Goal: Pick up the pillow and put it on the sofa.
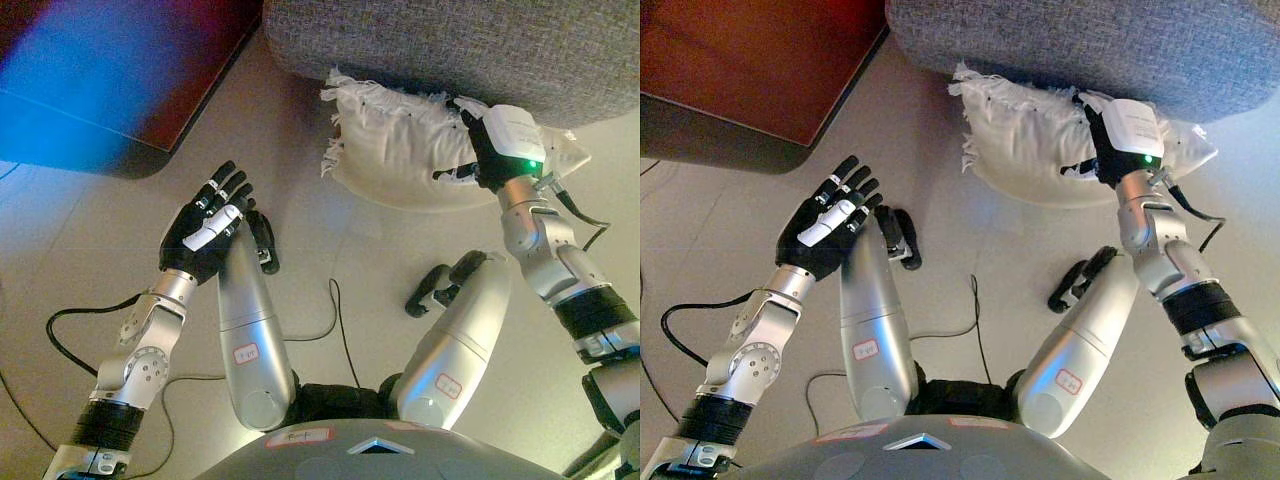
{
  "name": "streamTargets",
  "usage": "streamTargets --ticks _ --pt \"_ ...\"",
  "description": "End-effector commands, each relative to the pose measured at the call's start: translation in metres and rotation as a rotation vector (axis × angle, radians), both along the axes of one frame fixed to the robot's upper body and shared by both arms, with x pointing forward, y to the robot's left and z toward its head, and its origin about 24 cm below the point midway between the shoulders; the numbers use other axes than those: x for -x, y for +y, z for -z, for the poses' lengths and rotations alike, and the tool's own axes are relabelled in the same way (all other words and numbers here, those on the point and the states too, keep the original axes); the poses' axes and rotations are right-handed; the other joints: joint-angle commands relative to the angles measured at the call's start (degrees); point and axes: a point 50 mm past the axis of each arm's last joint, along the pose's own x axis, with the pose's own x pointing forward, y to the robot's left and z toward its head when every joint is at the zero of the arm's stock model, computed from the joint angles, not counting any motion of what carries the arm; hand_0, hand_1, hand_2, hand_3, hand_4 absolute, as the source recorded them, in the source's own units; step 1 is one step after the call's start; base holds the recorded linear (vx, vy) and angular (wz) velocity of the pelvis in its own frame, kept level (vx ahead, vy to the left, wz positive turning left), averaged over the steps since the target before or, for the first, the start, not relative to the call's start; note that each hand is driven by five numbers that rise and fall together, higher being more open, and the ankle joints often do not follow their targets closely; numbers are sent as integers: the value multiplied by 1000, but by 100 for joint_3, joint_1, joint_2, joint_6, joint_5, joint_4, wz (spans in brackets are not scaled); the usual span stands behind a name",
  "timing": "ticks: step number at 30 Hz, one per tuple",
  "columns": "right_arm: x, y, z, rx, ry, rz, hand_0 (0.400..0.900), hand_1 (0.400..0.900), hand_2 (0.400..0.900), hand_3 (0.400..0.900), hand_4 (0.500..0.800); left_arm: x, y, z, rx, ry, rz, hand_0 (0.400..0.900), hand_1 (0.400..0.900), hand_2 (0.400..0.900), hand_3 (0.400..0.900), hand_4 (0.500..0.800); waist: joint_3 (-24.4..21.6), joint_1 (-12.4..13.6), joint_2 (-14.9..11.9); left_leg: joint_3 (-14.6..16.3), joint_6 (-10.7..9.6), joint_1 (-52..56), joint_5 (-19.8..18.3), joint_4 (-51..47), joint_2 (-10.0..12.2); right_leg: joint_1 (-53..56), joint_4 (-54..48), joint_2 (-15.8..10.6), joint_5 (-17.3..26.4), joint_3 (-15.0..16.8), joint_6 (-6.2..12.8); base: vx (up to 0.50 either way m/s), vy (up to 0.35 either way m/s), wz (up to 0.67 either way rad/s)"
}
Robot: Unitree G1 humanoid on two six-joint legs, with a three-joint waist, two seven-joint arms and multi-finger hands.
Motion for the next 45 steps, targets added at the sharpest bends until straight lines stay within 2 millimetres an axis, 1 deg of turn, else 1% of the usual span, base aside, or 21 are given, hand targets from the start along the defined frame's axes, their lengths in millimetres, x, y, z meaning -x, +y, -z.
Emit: streamTargets --ticks 1,6,9,12,17,18,19,20,22,26,34,37,39,43,45 --pt "-22 -9 -53 74 -204 90 900 900 900 900 800 -11 -14 -36 54 -202 43 900 900 900 900 800 -60 332 187 -699 -258 426 -1065 507 182 -651 -55 134 438 222 -344 -18 9 12" --pt "-34 -13 -56 112 -135 170 900 900 900 900 800 -13 -19 -38 63 -216 54 900 900 900 900 800 21 425 263 -722 -213 354 -1050 641 51 -743 68 126 467 255 -389 -28 9 11" --pt "-40 -16 -53 129 -56 222 900 900 900 900 800 -15 -22 -38 71 -215 61 900 900 900 900 800 22 486 283 -736 -196 346 -1027 668 7 -749 80 98 492 246 -406 -11 -3 10" --pt "-46 -13 -48 150 24 258 900 900 900 900 800 -15 -24 -38 67 -211 72 900 900 900 900 800 23 561 311 -748 -197 382 -1006 701 -5 -708 127 53 499 253 -418 19 -6 8" --pt "-52 -9 -39 92 233 304 900 900 900 900 800 -15 -27 -36 60 -189 90 900 900 900 900 800 24 665 355 -777 -202 404 -983 772 -34 -663 244 5 485 276 -431 34 -14 7" --pt "-52 -9 -37 73 252 305 900 900 900 900 800 -15 -28 -35 58 -187 95 900 900 900 900 800 24 678 362 -778 -198 413 -961 754 -44 -643 252 -1 481 264 -436 32 -8 5" --pt "-52 -8 -35 64 291 309 620 620 620 620 632 -15 -29 -35 57 -184 98 900 900 900 900 800 24 694 368 -768 -198 428 -953 742 -57 -620 242 -2 484 251 -435 30 -13 7" --pt "-53 -8 -33 55 311 309 400 400 400 400 500 -15 -30 -34 57 -180 102 900 900 900 900 800 24 702 373 -765 -202 440 -948 729 -50 -598 228 -13 493 244 -438 39 -9 5" --pt "-54 -8 -32 33 312 309 400 400 400 400 500 -15 -32 -32 59 -166 103 900 900 900 900 800 24 718 378 -771 -205 478 -924 744 -54 -534 222 -21 509 226 -449 61 9 0" --pt "-56 -3 -33 -27 300 288 400 400 400 400 500 -15 -34 -30 61 -161 114 900 900 900 900 800 24 732 383 -741 -194 565 -890 673 -68 -427 109 -19 571 173 -446 25 8 -1" --pt "-50 -7 -23 -96 295 283 400 400 400 400 500 -12 -34 -29 61 -143 100 900 900 900 900 800 24 714 374 -710 -184 724 -782 440 -11 -201 -187 -81 707 79 -435 0 0 0" --pt "-51 -4 -22 -183 283 271 400 400 400 400 500 -13 -33 -29 62 -139 96 900 900 900 900 800 24 710 367 -680 -178 815 -731 301 15 -103 -330 -57 757 33 -428 -2 -6 -3" --pt "-51 -1 -21 -280 279 250 400 400 400 400 500 -14 -33 -29 73 -139 99 900 900 900 900 800 24 696 350 -649 -179 896 -723 218 4 -3 -531 -35 832 -43 -425 -20 -9 -7" --pt "-52 13 -20 -509 251 159 400 400 400 400 500 -17 -35 -30 86 -146 98 900 900 900 900 800 24 642 323 -476 -145 1135 -643 -141 13 255 -1077 38 1050 -213 -413 -45 5 -13" --pt "-51 22 -21 -576 232 104 400 400 400 400 500 -19 -37 -32 81 -158 94 900 900 900 900 800 24 583 301 -350 -128 1321 -575 -398 29 426 -1394 92 1191 -272 -393 -30 40 -20"
